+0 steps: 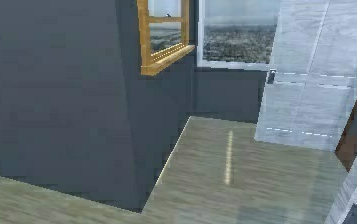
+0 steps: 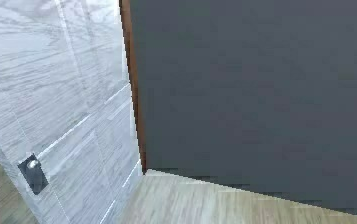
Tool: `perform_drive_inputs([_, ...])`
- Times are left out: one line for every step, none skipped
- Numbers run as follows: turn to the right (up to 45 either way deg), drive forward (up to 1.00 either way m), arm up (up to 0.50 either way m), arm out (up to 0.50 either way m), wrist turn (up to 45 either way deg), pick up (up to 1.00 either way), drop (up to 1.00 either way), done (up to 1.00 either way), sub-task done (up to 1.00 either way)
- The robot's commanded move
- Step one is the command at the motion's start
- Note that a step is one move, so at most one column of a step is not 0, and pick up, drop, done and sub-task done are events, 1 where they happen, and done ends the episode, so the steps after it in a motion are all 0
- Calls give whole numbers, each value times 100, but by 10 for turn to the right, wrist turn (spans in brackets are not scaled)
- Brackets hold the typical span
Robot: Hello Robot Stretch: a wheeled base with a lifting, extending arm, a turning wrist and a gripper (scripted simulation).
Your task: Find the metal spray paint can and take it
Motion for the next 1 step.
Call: perform_drive_inputs([150,0,0,0,0,0,0,0,0])
